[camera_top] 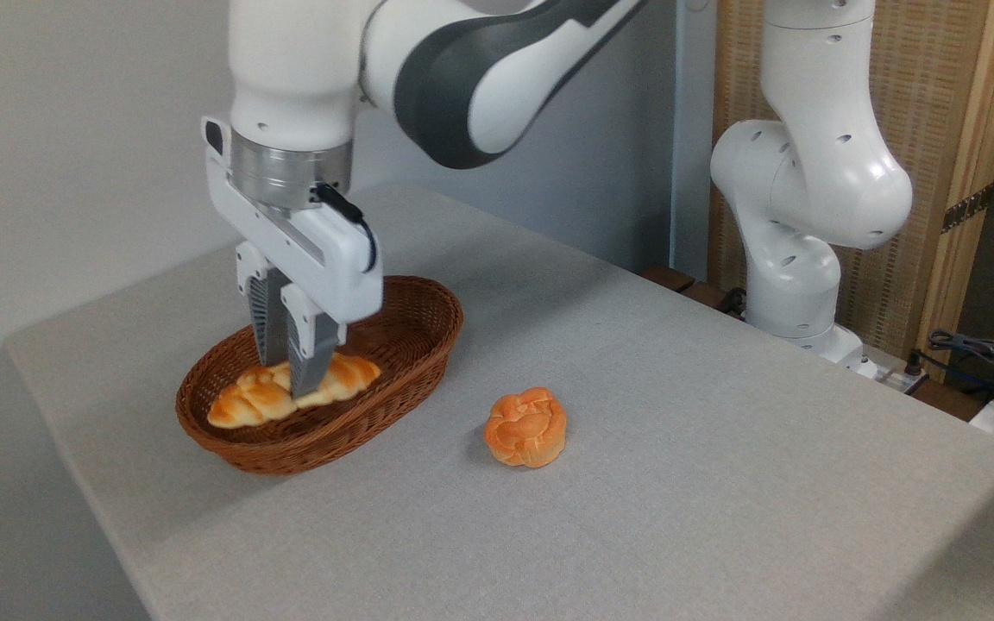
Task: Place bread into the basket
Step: 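Lift the braided roll and carry it into the wicker basket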
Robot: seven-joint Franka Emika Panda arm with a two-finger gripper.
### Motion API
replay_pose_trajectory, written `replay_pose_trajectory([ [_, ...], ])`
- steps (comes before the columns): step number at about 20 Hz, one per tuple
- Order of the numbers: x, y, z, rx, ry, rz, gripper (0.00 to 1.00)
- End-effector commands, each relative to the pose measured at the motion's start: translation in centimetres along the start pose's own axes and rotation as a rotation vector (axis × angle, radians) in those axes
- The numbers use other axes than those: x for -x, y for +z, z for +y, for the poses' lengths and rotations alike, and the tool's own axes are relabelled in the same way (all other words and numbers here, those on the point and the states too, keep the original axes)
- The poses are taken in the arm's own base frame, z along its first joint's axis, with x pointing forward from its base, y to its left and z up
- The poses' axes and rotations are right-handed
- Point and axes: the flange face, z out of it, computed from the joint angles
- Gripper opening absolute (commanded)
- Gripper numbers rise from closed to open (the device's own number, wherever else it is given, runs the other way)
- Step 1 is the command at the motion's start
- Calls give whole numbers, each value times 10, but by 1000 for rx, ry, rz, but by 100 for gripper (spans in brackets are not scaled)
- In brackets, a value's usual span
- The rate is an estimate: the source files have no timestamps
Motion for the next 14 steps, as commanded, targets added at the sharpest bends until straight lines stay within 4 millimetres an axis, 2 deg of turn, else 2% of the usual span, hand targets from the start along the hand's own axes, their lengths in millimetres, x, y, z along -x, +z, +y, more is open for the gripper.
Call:
replay_pose_trajectory([
  [1, -23, 16, 40, 46, -14, -7, 77],
  [4, -33, 24, 63, 55, -35, -24, 100],
  [14, -29, 30, 69, 82, -31, -67, 100],
])
